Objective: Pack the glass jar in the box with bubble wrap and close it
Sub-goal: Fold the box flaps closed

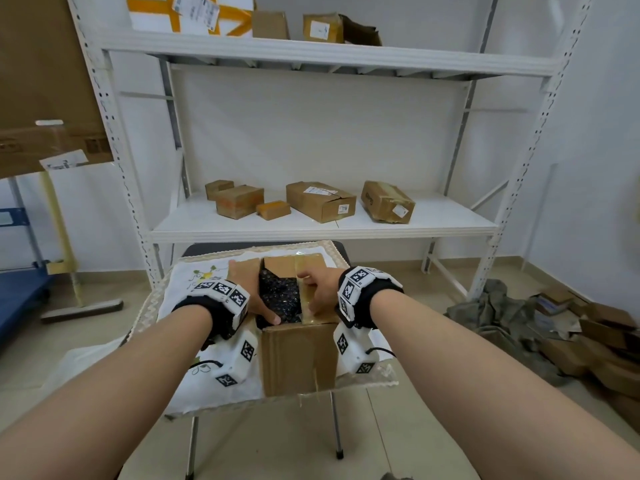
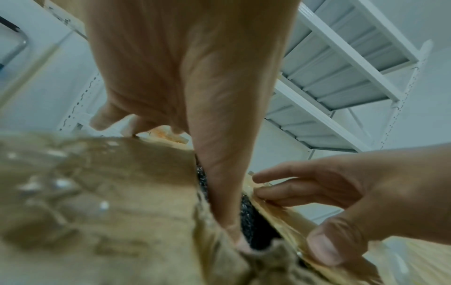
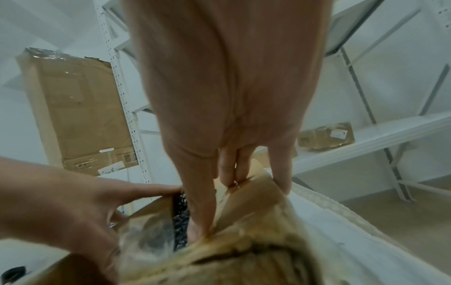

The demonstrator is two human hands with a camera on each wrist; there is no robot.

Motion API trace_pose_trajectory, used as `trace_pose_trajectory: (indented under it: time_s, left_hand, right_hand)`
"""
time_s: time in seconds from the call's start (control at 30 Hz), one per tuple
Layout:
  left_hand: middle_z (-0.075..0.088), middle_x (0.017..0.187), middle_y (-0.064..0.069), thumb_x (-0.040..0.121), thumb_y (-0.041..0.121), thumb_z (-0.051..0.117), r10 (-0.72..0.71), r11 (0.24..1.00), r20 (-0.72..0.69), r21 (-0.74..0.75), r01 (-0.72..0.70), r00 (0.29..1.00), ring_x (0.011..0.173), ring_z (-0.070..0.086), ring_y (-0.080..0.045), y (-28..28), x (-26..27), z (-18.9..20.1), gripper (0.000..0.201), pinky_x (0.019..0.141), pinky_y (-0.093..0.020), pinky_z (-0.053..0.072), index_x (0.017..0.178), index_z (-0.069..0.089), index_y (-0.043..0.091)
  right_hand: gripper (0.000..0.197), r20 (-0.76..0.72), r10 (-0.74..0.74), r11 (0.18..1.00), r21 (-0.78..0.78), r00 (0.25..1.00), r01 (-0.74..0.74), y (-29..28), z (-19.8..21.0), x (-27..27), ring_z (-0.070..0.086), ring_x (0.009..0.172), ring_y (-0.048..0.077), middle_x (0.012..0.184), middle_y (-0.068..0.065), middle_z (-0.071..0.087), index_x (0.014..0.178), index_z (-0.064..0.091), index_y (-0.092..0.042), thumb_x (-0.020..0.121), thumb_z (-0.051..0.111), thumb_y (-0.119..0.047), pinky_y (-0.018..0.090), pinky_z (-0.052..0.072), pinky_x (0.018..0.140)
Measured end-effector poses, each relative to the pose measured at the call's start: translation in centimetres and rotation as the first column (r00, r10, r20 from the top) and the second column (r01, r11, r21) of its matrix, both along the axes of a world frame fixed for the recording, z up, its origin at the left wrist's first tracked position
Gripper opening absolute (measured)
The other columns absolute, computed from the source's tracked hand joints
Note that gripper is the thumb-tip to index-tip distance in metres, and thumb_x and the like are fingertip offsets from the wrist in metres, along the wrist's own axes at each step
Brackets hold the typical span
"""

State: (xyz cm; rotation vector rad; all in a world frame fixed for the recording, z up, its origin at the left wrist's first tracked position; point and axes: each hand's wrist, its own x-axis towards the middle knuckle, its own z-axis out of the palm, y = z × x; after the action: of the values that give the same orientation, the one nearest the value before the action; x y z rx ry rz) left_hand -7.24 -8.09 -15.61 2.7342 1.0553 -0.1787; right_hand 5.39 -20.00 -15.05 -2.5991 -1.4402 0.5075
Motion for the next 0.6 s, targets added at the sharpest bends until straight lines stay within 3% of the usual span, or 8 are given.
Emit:
trace_pose_trajectory:
  time_s: [0.1, 0.17, 0.3, 0.4, 0.47, 0.53, 0.6]
  left_hand:
    - [0.053, 0.135, -0.016, 0.066, 0.041, 0.087, 0.051, 0.998, 0.052, 0.043, -0.054, 0.997, 0.122, 0.053, -0.031, -0.3, 0.1, 1.0, 0.085, 0.097, -0.033, 0.04, 0.134, 0.047, 0.011]
    - [0.061, 0.119, -0.011, 0.059, 0.047, 0.089, 0.085, 0.993, 0.087, 0.076, -0.091, 0.993, 0.11, 0.06, -0.029, 0.1, 0.6, 1.7, 0.084, 0.091, -0.035, 0.049, 0.124, 0.052, 0.008]
    - [0.055, 0.129, -0.015, 0.063, 0.042, 0.088, 0.119, 0.987, 0.163, 0.084, -0.134, 0.979, 0.121, 0.051, -0.034, 0.9, 1.8, 2.9, 0.091, 0.098, -0.041, 0.046, 0.132, 0.041, 0.005]
    - [0.051, 0.132, -0.016, 0.066, 0.036, 0.087, 0.058, 0.996, 0.268, 0.057, -0.075, 0.962, 0.12, 0.051, -0.033, 1.2, 2.8, 2.5, 0.092, 0.093, -0.04, 0.046, 0.137, 0.038, 0.005]
    - [0.052, 0.136, -0.016, 0.072, 0.034, 0.083, 0.002, 1.0, 0.333, 0.016, -0.008, 0.943, 0.124, 0.051, -0.032, 0.6, 3.3, 1.8, 0.092, 0.098, -0.04, 0.045, 0.145, 0.033, 0.007]
    - [0.05, 0.142, -0.013, 0.083, 0.038, 0.072, -0.042, 0.997, 0.38, -0.04, 0.062, 0.924, 0.129, 0.048, -0.031, -0.5, 3.6, 1.4, 0.085, 0.106, -0.043, 0.041, 0.151, 0.028, 0.012]
    - [0.054, 0.14, -0.012, 0.092, 0.035, 0.058, -0.071, 0.995, 0.374, -0.043, 0.094, 0.925, 0.128, 0.05, -0.031, -1.0, 3.9, 0.7, 0.064, 0.107, -0.046, 0.041, 0.149, 0.034, 0.018]
  right_hand:
    - [0.086, -0.08, -0.011, 1.0, 0.003, 0.997, 0.012, -0.3, -0.2, 0.2, 0.043, 0.137, 0.028, 0.153, 0.005, 0.04, 0.153, 0.028, -0.019, 0.081, 0.076, -0.013, 0.04, 0.042, 0.109]
    - [0.086, -0.09, -0.009, 1.0, 0.018, 0.996, 0.011, -0.5, -0.3, 0.5, 0.042, 0.138, 0.027, 0.154, 0.005, 0.039, 0.153, 0.027, -0.018, 0.082, 0.075, -0.012, 0.04, 0.041, 0.11]
    - [0.082, -0.114, -0.001, 0.999, 0.044, 0.994, 0.006, -0.7, -0.6, 0.9, 0.041, 0.138, 0.027, 0.153, 0.005, 0.039, 0.153, 0.027, -0.017, 0.085, 0.073, -0.011, 0.039, 0.038, 0.112]
    - [0.083, -0.134, 0.008, 0.999, 0.046, 0.991, -0.002, -0.6, -0.9, 1.0, 0.045, 0.135, 0.027, 0.15, 0.005, 0.043, 0.153, 0.028, -0.018, 0.084, 0.074, -0.012, 0.038, 0.04, 0.111]
    - [0.083, -0.128, 0.021, 0.999, 0.052, 0.992, -0.014, -0.5, -1.0, 1.2, 0.046, 0.134, 0.027, 0.149, 0.006, 0.045, 0.152, 0.03, -0.017, 0.082, 0.075, -0.014, 0.039, 0.04, 0.11]
    - [0.08, -0.126, 0.025, 0.997, 0.078, 0.992, -0.015, -0.5, -1.0, 1.3, 0.047, 0.132, 0.027, 0.147, 0.007, 0.047, 0.149, 0.035, -0.016, 0.081, 0.076, -0.014, 0.039, 0.04, 0.11]
    - [0.077, -0.14, 0.024, 0.996, 0.093, 0.99, -0.011, -0.5, -1.2, 1.6, 0.047, 0.132, 0.027, 0.146, 0.005, 0.047, 0.148, 0.036, -0.017, 0.082, 0.076, -0.015, 0.037, 0.039, 0.109]
